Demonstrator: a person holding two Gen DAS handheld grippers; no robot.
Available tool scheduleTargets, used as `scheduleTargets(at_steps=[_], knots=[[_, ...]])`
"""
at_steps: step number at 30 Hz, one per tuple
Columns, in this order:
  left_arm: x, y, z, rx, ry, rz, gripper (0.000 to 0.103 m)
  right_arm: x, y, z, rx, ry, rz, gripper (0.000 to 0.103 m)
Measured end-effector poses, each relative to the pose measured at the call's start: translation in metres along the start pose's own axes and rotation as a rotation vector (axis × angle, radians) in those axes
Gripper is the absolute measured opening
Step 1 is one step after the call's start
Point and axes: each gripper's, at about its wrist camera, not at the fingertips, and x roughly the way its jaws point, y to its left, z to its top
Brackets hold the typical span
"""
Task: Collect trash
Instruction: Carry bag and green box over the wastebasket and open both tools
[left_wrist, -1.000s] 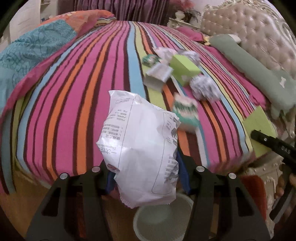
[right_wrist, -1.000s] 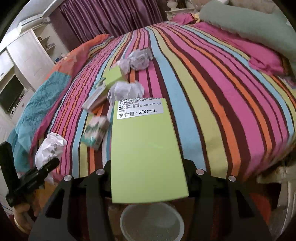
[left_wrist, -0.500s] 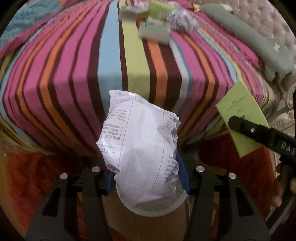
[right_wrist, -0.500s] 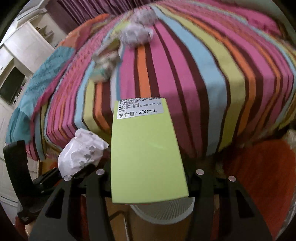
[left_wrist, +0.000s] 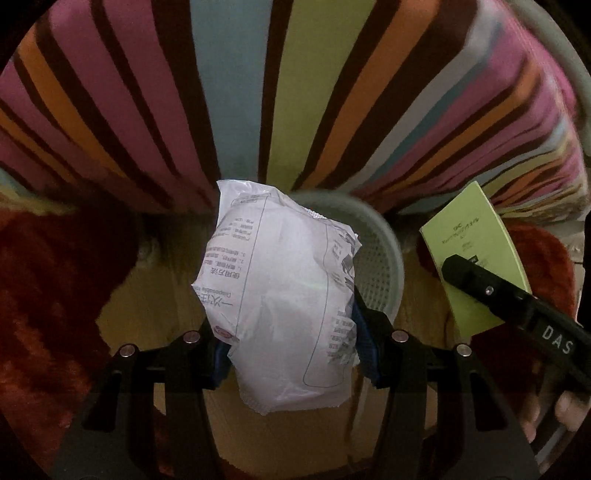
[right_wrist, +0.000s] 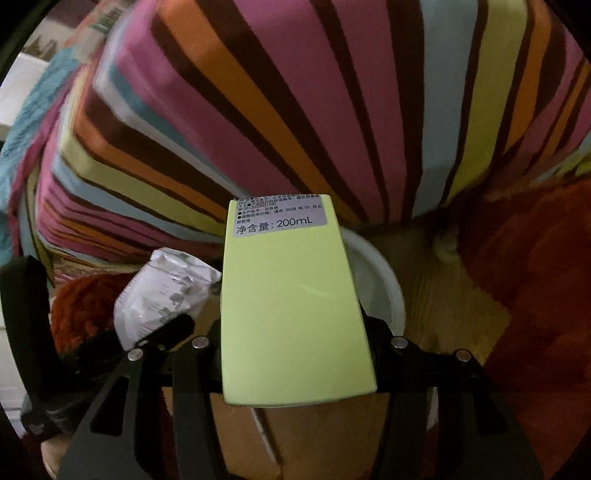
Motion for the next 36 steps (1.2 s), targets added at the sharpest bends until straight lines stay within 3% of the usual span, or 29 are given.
scheduleTargets(at_steps=[11,21,22,23,25,29,36], knots=[[0.063,-0.004,0.014,-0.069,0.207,0.002,0.054,0.068,-0.022,0.015,0.202,0.220,0.044,0.049],[0.099,0.008,0.013,-0.138,0.323,-0.035,0.058,0.105,-0.019,0.017,0.228,0.325,0.026,0.050],[0.102,0.010,0.011,-0.153,0.334,-0.041,0.069,0.105,-0.017,0.019,0.233,0.332,0.026,0.053],[0.105,0.014,0.010,-0.177,0.344,-0.027,0.081,0.107,-0.017,0.019,0.241,0.340,0.022,0.069],[0.103,0.018,0.010,-0.199,0.331,-0.018,0.085,0.103,-0.015,0.021,0.262,0.341,-0.013,0.087],[0.096,0.024,0.011,-0.226,0.289,-0.043,0.088,0.096,-0.018,0.026,0.307,0.314,-0.024,0.088],[0.097,0.019,0.009,-0.200,0.291,-0.031,0.088,0.101,-0.034,0.031,0.298,0.310,-0.020,0.088]])
